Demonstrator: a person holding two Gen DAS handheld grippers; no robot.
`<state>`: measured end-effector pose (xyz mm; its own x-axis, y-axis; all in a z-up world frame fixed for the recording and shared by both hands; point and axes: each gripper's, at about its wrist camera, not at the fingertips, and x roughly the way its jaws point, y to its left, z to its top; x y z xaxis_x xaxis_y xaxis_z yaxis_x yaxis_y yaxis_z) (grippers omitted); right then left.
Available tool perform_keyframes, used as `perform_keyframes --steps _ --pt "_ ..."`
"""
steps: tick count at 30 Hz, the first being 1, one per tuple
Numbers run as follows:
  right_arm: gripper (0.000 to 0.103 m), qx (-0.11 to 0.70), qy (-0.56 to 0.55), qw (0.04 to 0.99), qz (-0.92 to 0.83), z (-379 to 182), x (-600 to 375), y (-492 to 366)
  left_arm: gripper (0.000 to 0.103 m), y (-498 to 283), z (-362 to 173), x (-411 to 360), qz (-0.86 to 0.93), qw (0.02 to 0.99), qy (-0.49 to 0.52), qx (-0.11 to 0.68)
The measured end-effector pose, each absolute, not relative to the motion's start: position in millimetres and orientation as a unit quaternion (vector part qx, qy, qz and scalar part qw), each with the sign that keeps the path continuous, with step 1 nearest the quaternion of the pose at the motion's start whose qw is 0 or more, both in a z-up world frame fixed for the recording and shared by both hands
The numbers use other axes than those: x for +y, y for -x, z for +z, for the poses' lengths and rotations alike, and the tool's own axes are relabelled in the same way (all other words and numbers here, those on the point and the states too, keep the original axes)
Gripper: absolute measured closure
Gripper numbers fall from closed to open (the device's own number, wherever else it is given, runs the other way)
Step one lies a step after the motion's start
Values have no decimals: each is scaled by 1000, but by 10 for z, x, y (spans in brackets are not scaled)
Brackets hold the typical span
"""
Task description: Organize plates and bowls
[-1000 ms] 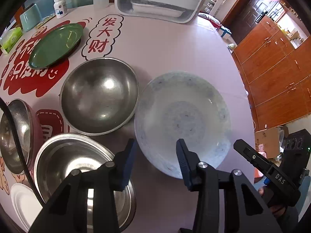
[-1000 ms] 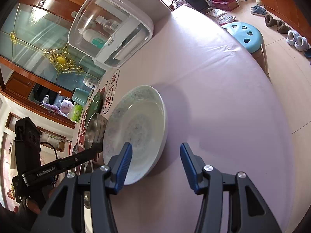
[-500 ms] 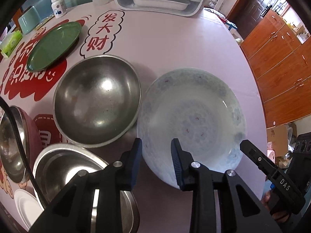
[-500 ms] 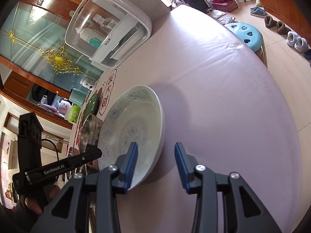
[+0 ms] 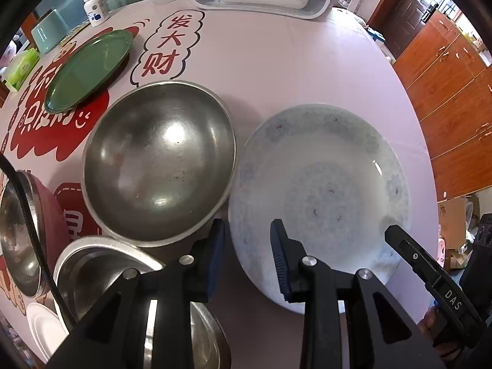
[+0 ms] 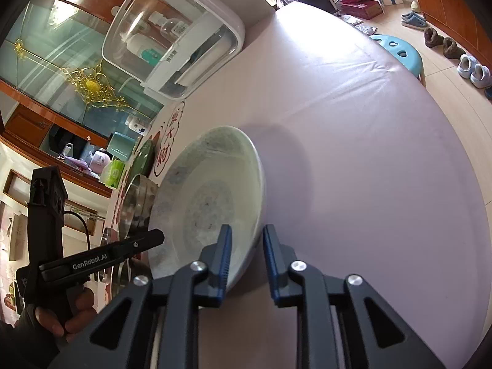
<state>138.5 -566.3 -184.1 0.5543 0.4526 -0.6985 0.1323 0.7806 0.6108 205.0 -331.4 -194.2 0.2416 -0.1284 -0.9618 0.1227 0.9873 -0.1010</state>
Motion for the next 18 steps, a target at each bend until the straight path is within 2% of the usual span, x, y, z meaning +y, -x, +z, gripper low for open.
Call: perform_keyframes --steps 18 --pt "87 455 -314 828 95 -1885 -5643 -1461 77 -2100 -2079 -3422 -68 793 -6 606"
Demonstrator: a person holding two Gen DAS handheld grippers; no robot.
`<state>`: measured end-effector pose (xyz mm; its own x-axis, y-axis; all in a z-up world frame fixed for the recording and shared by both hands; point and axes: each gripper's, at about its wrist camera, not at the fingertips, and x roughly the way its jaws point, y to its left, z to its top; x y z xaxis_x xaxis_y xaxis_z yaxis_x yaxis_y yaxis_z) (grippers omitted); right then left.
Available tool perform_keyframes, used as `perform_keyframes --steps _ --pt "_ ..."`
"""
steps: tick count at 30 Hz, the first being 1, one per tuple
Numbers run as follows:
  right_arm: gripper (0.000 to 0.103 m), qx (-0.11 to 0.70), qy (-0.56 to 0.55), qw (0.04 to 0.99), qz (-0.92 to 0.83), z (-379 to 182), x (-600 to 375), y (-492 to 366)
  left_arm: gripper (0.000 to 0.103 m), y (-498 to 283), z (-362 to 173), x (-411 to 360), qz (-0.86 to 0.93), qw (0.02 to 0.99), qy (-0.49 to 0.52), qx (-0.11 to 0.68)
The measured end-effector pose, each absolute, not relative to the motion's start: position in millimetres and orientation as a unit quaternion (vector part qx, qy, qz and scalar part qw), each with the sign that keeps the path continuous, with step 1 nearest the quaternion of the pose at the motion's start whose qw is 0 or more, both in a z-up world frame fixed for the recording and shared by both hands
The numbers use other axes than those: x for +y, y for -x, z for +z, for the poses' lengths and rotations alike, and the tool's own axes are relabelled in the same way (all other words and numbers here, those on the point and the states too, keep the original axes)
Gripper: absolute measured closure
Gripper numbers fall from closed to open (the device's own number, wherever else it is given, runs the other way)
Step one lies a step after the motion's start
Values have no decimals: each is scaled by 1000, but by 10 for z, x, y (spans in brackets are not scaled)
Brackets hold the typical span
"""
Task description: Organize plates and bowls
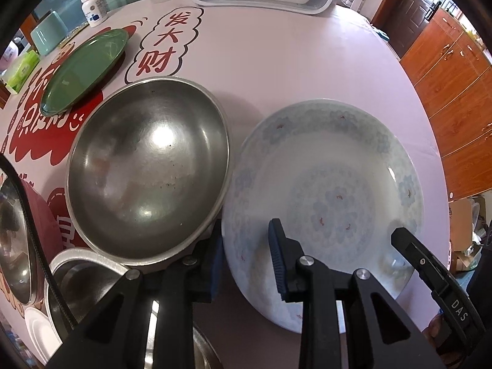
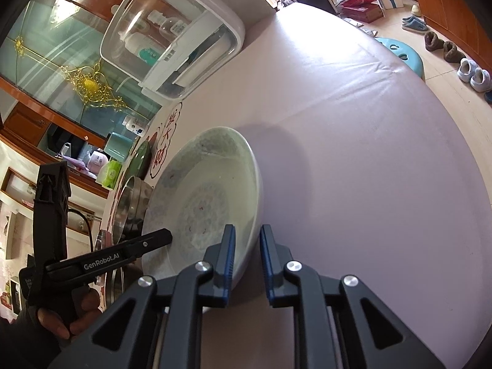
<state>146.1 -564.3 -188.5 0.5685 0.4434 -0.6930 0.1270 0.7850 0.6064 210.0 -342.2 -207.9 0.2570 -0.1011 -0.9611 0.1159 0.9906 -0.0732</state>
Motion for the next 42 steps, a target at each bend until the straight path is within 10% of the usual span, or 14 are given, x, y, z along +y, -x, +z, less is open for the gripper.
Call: perform_keyframes --steps 42 --pt "88 409 -281 860 118 -1270 -5657 -1035 82 -1502 -1423 -3339 -100 825 15 556"
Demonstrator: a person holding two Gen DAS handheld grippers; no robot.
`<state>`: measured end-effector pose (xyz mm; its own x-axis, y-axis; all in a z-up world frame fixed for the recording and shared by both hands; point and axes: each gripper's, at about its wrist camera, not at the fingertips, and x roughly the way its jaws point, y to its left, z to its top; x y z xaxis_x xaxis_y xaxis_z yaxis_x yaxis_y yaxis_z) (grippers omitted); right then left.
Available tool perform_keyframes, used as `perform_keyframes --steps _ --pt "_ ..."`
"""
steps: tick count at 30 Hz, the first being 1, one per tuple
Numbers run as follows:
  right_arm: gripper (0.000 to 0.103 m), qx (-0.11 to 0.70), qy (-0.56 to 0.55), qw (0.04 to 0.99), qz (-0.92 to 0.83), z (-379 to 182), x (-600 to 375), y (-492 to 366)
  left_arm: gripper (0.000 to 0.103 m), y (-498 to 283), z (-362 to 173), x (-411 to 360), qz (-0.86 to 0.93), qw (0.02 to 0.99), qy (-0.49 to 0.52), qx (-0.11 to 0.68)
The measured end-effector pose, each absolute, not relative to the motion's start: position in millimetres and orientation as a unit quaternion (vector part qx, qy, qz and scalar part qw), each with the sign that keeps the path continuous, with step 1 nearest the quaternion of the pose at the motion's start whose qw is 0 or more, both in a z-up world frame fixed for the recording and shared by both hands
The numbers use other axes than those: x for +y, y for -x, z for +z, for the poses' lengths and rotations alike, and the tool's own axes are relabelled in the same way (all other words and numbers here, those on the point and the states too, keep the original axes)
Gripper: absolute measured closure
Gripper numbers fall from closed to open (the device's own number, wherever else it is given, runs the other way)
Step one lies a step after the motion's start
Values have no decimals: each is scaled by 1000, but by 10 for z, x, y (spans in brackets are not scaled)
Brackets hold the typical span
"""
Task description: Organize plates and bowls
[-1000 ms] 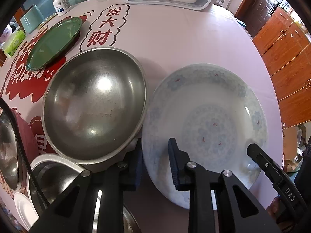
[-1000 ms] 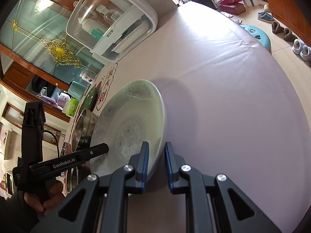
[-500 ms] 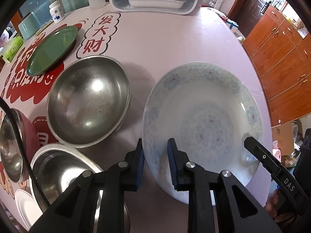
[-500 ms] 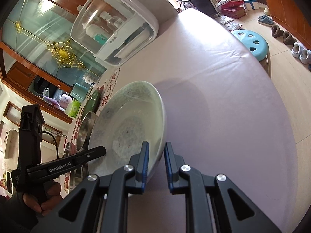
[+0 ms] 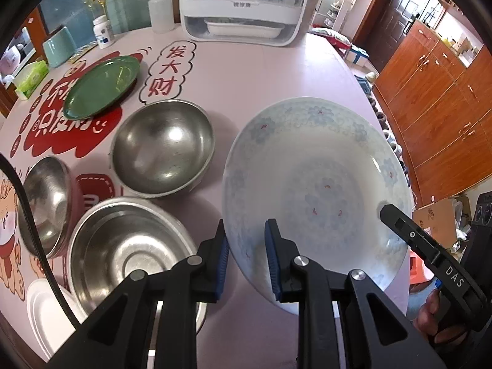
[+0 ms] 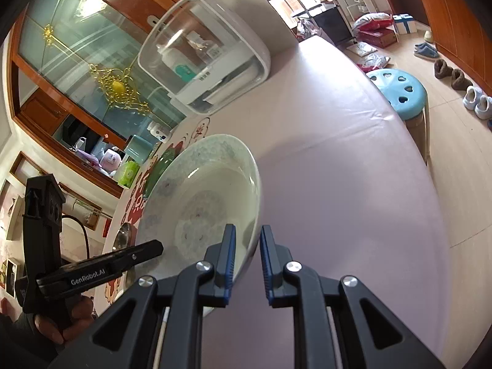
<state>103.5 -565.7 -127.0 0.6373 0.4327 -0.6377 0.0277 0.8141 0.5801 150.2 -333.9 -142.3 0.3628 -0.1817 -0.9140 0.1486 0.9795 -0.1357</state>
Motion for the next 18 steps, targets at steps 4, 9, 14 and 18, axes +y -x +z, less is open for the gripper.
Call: perform_keyframes --steps 4,9,14,18 --pt "88 405 -267 865 128 -1164 -5571 -958 82 -1365 -1292 -3242 -97 835 24 541" --pt "88 399 -256 870 138 -1033 -5441 -856 82 -1195 -1142 -3095 -92 846 34 524" --pt "88 395 -246 873 143 -918 -5327 -750 82 -1029 -1005 -2958 -90 853 44 512" --pt "88 392 -244 875 144 -837 -5215 -656 82 -905 -893 -2853 -92 858 47 503"
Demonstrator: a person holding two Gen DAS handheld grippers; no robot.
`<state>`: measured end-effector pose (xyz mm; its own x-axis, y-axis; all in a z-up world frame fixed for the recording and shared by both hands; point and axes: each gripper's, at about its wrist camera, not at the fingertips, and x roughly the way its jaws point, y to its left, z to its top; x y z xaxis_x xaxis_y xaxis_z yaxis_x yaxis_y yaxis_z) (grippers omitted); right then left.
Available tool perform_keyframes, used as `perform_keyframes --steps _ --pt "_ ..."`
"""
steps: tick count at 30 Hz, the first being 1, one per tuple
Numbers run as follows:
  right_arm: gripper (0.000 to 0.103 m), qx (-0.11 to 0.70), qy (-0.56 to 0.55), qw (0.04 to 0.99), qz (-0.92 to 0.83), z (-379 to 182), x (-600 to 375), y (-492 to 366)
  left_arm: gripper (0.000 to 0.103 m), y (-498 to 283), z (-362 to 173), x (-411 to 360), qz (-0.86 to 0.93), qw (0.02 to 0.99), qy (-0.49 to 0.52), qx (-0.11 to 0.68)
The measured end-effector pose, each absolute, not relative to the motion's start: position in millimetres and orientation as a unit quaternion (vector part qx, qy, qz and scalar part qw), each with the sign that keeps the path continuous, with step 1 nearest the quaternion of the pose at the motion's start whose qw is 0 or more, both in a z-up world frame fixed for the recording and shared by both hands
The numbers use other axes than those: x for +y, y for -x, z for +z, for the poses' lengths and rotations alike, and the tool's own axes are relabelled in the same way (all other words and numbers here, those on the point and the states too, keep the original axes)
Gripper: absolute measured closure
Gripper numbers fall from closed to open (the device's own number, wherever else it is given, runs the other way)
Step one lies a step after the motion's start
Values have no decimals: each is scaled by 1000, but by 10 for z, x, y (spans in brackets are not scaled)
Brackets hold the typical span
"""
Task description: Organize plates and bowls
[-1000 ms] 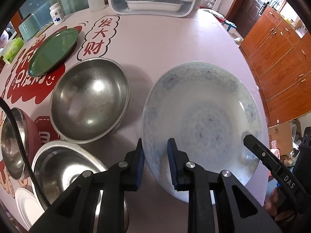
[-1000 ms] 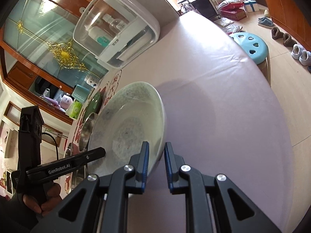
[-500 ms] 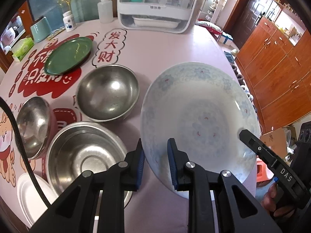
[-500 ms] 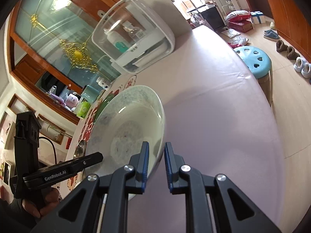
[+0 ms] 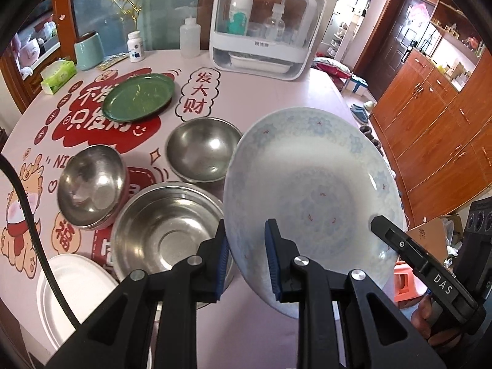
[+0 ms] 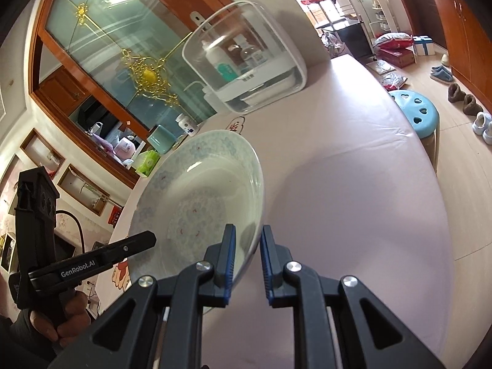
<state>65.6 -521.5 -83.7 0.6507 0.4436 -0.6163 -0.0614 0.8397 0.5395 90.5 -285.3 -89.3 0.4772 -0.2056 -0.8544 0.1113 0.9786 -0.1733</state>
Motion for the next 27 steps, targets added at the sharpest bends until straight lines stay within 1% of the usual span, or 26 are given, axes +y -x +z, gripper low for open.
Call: perform_keyframes --steps 9,21,27 --pt "88 390 -245 874 152 -767 -4932 -449 82 -631 -712 -2565 -96 868 46 486" --pt "88 386 -240 877 157 -680 -4386 -114 82 -292 -628 -1980 -100 872 51 476" --pt "88 388 -242 876 154 -676 -4059 31 82 -158 -640 -1656 -102 868 48 483"
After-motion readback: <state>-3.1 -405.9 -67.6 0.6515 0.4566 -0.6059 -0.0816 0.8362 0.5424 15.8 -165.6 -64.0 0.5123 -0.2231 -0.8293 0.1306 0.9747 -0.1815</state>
